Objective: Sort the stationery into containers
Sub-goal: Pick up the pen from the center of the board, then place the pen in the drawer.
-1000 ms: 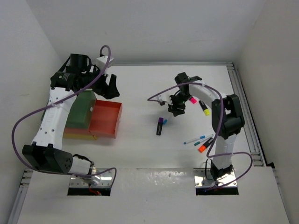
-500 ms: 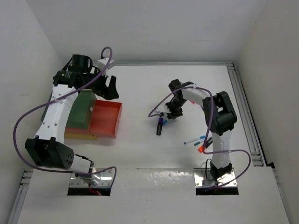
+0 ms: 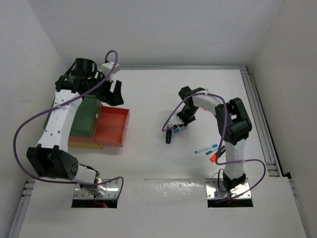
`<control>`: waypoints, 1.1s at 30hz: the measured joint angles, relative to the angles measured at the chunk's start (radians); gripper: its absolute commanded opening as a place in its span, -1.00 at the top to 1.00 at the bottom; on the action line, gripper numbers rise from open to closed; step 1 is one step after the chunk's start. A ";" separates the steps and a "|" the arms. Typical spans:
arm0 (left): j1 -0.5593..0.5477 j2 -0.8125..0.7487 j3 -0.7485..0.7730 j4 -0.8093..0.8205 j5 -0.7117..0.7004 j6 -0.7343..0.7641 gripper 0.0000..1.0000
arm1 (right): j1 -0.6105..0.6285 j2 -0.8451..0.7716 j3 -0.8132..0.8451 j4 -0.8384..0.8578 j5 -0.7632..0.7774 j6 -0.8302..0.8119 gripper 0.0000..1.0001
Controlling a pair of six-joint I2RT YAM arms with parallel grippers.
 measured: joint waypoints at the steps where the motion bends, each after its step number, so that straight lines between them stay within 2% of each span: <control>1: 0.000 0.000 0.001 0.001 -0.003 -0.003 -0.56 | 0.000 -0.021 -0.030 0.007 0.003 0.000 1.00; 4: 0.000 0.000 0.002 0.006 -0.008 -0.018 -0.54 | -0.006 -0.056 -0.081 -0.019 -0.003 0.028 1.00; 8: 0.000 -0.002 0.001 0.053 -0.005 -0.070 -0.56 | -0.033 -0.067 -0.053 -0.091 -0.066 0.146 1.00; 11: 0.000 -0.049 -0.072 0.158 0.030 -0.115 -0.56 | -0.075 -0.092 0.050 -0.137 -0.182 0.325 1.00; 15: -0.001 -0.159 -0.222 0.303 0.109 -0.205 -0.56 | -0.136 -0.174 0.172 -0.082 -0.389 0.682 1.00; 17: -0.001 -0.187 -0.267 0.383 0.169 -0.277 -0.56 | -0.164 -0.249 0.153 0.036 -0.509 0.954 1.00; 21: -0.011 -0.186 -0.330 0.562 0.240 -0.440 -0.56 | -0.164 -0.392 -0.064 0.471 -0.647 1.553 1.00; 25: -0.049 -0.164 -0.383 0.747 0.256 -0.631 -0.53 | -0.120 -0.411 -0.171 0.824 -0.707 2.038 1.00; 29: -0.121 -0.117 -0.383 0.890 0.253 -0.759 -0.53 | -0.072 -0.400 -0.183 1.116 -0.733 2.407 1.00; 33: -0.170 -0.090 -0.383 0.965 0.250 -0.826 -0.53 | -0.040 -0.391 -0.180 1.305 -0.738 2.610 1.00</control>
